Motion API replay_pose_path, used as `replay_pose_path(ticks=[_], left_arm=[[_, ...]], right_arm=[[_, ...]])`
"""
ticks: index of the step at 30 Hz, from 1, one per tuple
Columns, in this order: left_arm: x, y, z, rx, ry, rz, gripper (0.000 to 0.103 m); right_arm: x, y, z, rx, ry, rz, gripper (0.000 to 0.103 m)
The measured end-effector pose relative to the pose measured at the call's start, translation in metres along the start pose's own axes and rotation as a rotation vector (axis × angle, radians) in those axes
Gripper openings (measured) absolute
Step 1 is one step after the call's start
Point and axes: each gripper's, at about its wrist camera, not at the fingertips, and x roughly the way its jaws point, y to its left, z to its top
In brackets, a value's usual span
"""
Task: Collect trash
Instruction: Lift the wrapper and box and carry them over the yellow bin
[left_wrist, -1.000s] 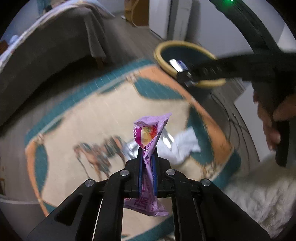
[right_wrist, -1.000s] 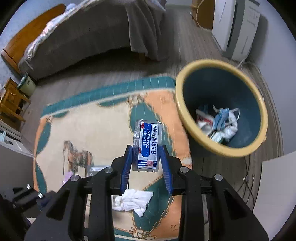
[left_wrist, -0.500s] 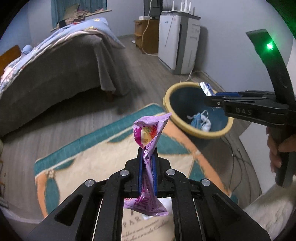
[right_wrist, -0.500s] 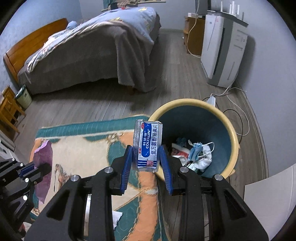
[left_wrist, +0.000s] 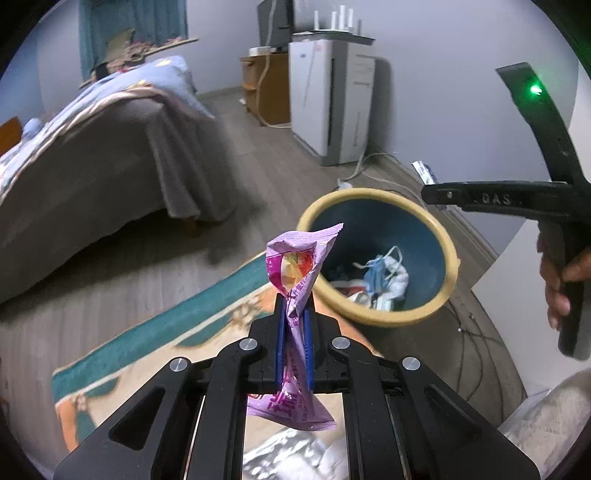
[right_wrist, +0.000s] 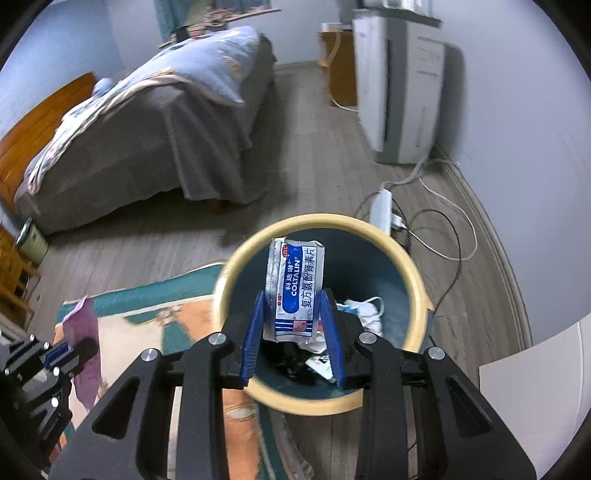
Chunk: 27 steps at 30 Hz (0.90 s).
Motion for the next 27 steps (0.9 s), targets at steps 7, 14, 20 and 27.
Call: replay_pose_path(ticks=[7, 14, 20, 27], left_arm=[[0.031, -0.027, 0.009, 0.040, 0.004, -0.052, 0.010], [0.056, -0.047, 0.019, 0.072, 0.013, -0.083, 0.010], [0.071, -0.058, 0.027, 0.098, 0.008, -0.088, 0.010], [0.082, -0.057, 0.032, 0.054, -0.040, -0.120, 0.010]], right_arm=[[0.026, -0.035, 0.002, 0.044, 0.044, -0.012, 0.031], [0.029, -0.042, 0.004, -0.011, 0.014, -0.069, 0.031], [0.032, -0.050, 0.004, 0.006, 0.003, -0.089, 0.031], [0.028, -0.051, -0.001, -0.016, -0.026, -0.117, 0.031]])
